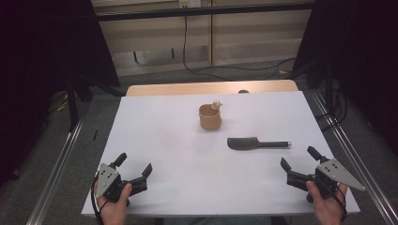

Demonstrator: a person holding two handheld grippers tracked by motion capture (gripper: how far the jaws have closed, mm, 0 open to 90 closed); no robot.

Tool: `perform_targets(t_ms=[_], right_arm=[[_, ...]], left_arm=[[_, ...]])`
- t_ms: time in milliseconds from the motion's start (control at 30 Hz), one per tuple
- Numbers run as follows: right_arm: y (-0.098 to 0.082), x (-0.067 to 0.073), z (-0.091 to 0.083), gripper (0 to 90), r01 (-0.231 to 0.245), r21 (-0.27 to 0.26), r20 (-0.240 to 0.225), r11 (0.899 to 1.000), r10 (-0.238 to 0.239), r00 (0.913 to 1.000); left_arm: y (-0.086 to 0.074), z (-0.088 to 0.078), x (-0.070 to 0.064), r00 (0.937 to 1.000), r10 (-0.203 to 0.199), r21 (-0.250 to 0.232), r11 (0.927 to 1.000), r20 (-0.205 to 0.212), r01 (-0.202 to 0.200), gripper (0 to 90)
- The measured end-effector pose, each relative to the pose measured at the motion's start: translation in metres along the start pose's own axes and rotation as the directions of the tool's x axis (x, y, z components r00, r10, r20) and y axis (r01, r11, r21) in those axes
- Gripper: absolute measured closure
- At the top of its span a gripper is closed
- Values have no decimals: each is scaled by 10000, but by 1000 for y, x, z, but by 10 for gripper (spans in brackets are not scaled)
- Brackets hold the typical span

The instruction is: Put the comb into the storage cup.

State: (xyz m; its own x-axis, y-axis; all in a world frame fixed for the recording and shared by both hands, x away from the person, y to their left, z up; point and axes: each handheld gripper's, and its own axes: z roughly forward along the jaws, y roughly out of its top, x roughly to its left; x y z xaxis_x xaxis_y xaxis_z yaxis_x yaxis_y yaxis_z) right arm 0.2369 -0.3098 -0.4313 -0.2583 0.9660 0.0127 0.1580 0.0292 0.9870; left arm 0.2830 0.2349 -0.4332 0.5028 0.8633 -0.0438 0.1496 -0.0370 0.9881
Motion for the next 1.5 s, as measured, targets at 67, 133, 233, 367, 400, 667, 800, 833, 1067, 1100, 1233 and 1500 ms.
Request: perform_targets(t_ms=[67,133,233,367,400,667,800,833,1067,1100,1233,1500], right_arm=[[0,0,0,14,20,80,-19,10000,-20,10000],[0,0,1,21,3,109,-39,9999,-2,10000],[-1,-1,2,24,-143,262,-175,9996,148,9997],[-2,-2,3,24,-225,283,-337,9993,235,9992],[-2,-3,4,23,-185,285,-379,9994,196,9991],[-1,-2,10,8,157,220,-833,9996,-138,9964],[0,-5,12,7,82,618,-929,9981,-24,9957],[0,-6,13,4,24,682,-958,9977,41,9954],[1,-4,15,0,42,845,-1316,9964,70,9913],[1,-4,15,0,42,845,-1316,9964,70,9913],[3,1,19,6,111,917,-1350,9957,14,9909],[10,-2,33,4,151,1241,-1714,9922,65,9852]], left_arm=[[1,0,-1,9999,104,-94,9999,35,-104,24],[1,1,-1,9999,133,-132,9998,39,-132,24],[1,2,0,9999,162,-24,9999,-15,-162,24],[1,2,-1,9996,269,-52,9996,24,-269,23],[1,2,-1,9998,191,-71,9998,57,-191,23],[0,3,0,9997,247,2,9997,7,-247,23],[0,3,0,9999,141,-1,9999,-3,-141,23],[0,3,0,9999,165,11,9999,-1,-165,23],[0,3,-1,9996,241,48,9997,171,-241,23],[0,3,-1,9996,241,48,9997,171,-241,23],[0,6,0,9999,144,109,9998,76,-145,23],[0,5,0,9998,186,140,9997,57,-187,23]])
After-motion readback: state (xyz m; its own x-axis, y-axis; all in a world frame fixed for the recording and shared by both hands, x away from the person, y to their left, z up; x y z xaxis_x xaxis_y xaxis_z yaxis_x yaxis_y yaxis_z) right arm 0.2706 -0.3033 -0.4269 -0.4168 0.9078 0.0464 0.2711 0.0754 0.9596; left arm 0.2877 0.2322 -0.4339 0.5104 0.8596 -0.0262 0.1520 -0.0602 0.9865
